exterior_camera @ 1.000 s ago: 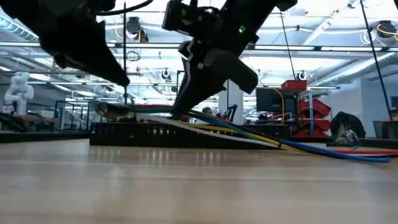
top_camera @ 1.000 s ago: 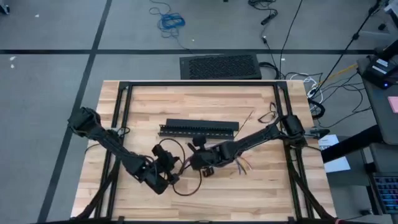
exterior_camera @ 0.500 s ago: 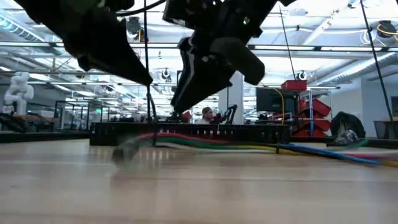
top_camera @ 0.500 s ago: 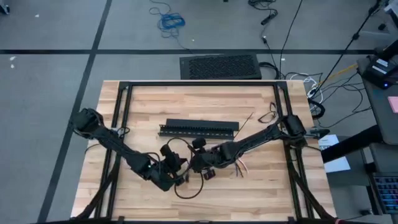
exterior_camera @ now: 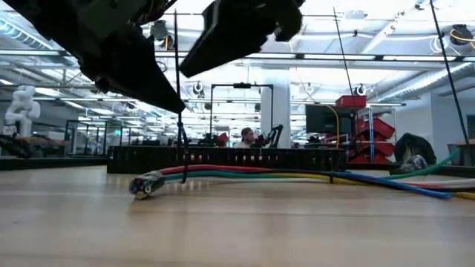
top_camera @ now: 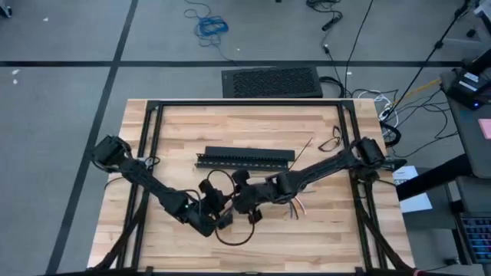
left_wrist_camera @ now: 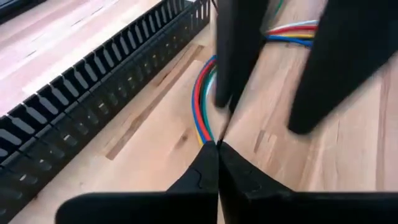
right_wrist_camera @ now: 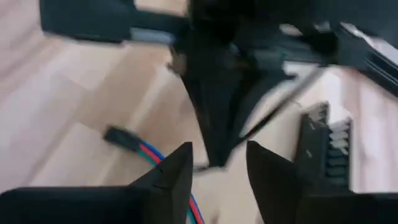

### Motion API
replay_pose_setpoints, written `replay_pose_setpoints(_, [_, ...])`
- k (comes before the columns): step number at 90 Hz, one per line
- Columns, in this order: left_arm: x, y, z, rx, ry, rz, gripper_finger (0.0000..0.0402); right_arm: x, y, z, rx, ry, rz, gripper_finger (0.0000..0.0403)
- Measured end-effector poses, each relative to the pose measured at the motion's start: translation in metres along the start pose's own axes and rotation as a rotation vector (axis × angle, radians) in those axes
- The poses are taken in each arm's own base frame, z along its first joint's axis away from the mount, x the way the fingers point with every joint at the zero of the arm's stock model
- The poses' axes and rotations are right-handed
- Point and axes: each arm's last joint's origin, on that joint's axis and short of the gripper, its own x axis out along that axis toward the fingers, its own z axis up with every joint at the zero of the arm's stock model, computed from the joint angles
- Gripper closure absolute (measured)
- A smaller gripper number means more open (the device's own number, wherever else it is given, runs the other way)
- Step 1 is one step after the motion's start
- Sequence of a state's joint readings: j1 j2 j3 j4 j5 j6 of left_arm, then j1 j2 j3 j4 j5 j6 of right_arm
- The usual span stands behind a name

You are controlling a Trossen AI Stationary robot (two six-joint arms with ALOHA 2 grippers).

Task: Ziptie cables
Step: Wrap the black zip tie on the cables

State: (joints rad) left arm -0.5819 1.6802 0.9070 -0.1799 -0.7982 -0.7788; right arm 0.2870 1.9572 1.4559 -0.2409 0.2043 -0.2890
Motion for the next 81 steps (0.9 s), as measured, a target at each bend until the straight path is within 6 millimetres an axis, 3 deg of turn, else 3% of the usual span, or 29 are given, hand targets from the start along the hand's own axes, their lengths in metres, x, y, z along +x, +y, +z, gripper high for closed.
replay_pose_setpoints(25, [0.0,-0.0009,0.001,-0.007,-0.01,-0.005,0.0401,0.0048,-0.0061,-0.0005,-0.004,-0.021,-0.017,0.0326])
replay_pose_setpoints(46, [0.0,-0.001,0.0011,-0.006,-0.01,-0.006,0.0402,0.0051,-0.0078,-0.0015,-0.039,-0.015,-0.019,0.0396])
replay_pose_setpoints(81, [-0.0033,-0.0025,-0.0001,0.058,-0.003,-0.022,0.0386,0.0051,-0.0072,-0.005,-0.137,0.022,-0.01,0.0402])
